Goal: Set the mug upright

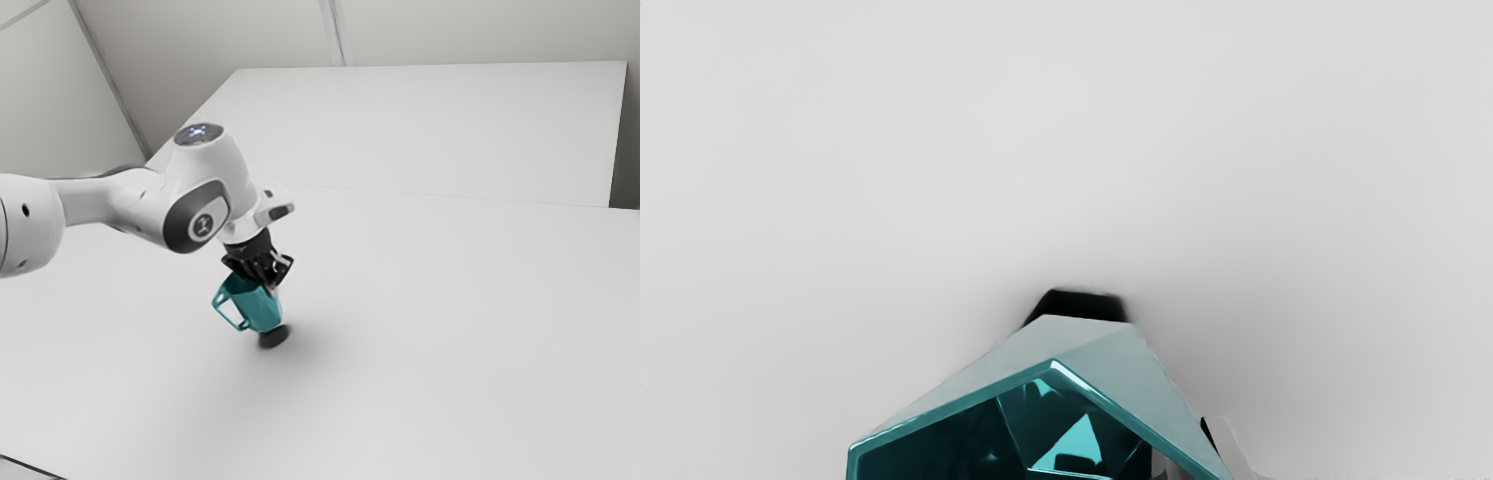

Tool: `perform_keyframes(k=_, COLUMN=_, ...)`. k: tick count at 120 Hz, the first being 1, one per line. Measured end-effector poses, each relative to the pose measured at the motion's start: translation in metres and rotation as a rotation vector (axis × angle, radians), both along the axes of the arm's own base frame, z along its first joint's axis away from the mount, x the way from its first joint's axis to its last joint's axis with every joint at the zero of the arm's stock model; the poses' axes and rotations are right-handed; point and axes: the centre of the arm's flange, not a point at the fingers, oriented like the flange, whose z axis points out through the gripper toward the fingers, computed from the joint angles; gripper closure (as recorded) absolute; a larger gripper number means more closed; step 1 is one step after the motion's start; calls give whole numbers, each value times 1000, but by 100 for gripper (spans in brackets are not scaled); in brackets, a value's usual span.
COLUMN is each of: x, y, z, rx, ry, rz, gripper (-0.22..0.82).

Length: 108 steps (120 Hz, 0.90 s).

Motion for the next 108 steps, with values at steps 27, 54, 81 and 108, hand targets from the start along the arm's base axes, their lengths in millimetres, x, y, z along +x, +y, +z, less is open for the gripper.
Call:
perform_keyframes(k=27, x=-4, y=6, z=-20, rx=7, ry=37, rz=14, gripper=79)
perform_keyframes(k=54, x=1, y=21, z=-38, rx=11, ry=63, rz=47, gripper=78)
perform_keyframes(k=81, x=0, y=23, z=-36, rx=6, ry=67, rz=50, gripper=32)
perform_keyframes(k=108, x=-4, y=13, z=-17, rx=1, ry=42, rz=25, gripper=11)
